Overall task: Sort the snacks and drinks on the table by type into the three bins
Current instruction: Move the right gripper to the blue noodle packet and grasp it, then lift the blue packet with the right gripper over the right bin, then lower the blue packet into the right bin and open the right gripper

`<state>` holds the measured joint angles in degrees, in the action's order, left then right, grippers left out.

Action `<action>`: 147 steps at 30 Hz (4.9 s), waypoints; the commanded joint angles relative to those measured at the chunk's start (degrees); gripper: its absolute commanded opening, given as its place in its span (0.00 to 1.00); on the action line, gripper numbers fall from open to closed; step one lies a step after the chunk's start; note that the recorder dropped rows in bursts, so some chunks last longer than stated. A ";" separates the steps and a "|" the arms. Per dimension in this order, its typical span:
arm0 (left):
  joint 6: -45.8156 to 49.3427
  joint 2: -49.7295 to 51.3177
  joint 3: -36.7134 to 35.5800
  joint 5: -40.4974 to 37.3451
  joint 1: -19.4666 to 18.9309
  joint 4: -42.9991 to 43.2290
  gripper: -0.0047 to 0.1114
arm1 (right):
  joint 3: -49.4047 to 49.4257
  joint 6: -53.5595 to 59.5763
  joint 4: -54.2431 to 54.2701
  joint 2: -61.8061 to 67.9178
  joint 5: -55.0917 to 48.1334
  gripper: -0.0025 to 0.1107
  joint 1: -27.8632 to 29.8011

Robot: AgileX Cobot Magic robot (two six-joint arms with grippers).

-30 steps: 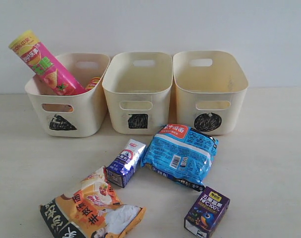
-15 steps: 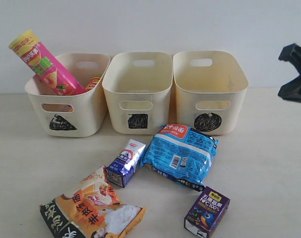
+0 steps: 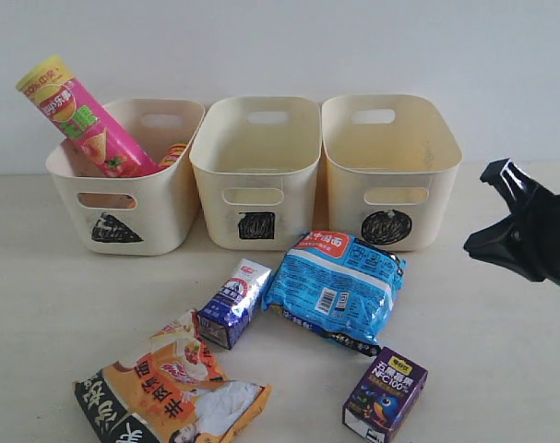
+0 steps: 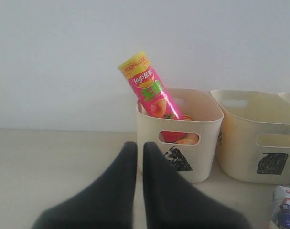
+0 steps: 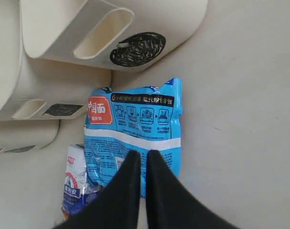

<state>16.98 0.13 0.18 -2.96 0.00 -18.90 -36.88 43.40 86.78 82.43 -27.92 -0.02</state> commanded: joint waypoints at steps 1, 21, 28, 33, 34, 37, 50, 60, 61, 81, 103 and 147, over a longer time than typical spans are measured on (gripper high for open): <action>0.38 -0.13 -0.18 -0.05 -0.01 0.28 0.08 | 0.31 7.64 9.52 5.63 -5.03 0.03 -0.01; 0.38 -0.13 -0.18 -0.05 -0.01 0.28 0.08 | -1.66 23.49 13.16 23.42 -12.24 0.70 -0.01; 0.38 -0.13 -0.18 -0.34 -0.01 0.94 0.08 | -5.92 22.70 13.16 26.23 -14.23 0.70 -0.01; 0.38 -0.13 -0.18 -0.47 -0.01 11.96 0.08 | -7.23 21.00 13.16 28.22 -13.79 0.70 -0.16; 0.38 -0.13 -0.18 -0.47 -0.01 12.30 0.08 | -7.32 20.87 13.16 28.68 -13.44 0.70 -0.61; 0.38 -0.13 -0.18 -1.45 -0.01 12.29 0.08 | -8.01 20.98 13.16 29.90 -13.41 0.70 -2.26; 0.38 -0.13 -0.18 -12.94 -0.01 7.88 0.08 | -15.57 20.93 13.16 34.83 -9.61 0.70 -8.00; 0.38 -0.13 -0.18 -12.94 -0.01 5.40 0.08 | -19.80 21.52 13.16 39.56 -9.92 0.56 -8.00; 0.38 -0.13 -0.18 -12.94 -0.01 5.40 0.08 | -19.80 21.73 13.16 39.56 -9.93 0.45 -8.00; 0.38 -0.13 -0.18 -12.94 -0.01 7.61 0.08 | -19.80 23.62 10.08 23.72 -20.15 0.02 -7.89; 0.38 -0.13 -0.18 -12.94 -0.01 7.61 0.08 | -22.68 20.55 5.91 -0.41 8.69 0.02 -7.89; 0.38 -0.13 -0.18 -13.19 0.00 7.62 0.08 | -47.78 23.44 5.80 27.13 23.65 0.90 -7.89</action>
<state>17.20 0.13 0.18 -16.30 0.00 -11.38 -84.30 66.91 92.48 110.86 -4.48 -7.94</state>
